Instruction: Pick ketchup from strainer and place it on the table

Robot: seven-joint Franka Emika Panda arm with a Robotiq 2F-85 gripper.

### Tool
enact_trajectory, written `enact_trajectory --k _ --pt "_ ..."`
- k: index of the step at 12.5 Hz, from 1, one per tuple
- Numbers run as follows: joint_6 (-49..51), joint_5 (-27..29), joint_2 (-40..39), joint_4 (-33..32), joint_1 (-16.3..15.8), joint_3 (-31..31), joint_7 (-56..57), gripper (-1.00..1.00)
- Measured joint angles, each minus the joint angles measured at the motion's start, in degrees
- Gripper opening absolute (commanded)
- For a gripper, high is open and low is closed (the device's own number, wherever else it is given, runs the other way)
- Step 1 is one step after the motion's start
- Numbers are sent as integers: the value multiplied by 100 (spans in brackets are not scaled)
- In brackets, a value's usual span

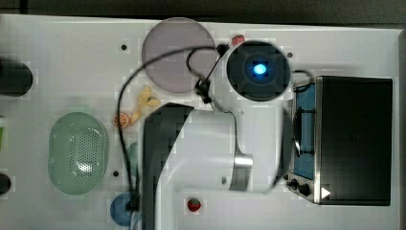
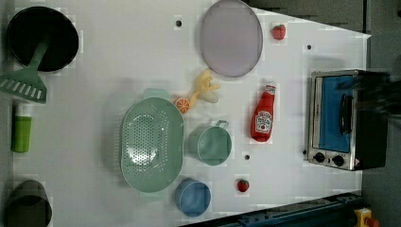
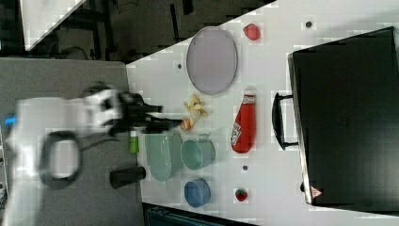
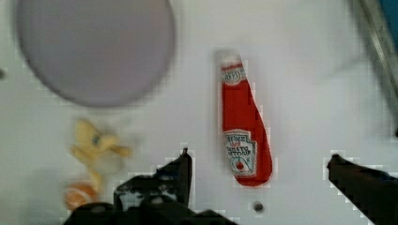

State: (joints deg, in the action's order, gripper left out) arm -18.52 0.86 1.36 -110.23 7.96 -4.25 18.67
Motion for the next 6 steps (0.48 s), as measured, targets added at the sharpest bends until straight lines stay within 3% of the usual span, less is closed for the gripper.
enact_trajectory --k 3,6 --pt "666 -22 279 890 -3 25 -252 100" --pt "983 -4 240 1225 13 47 -527 100"
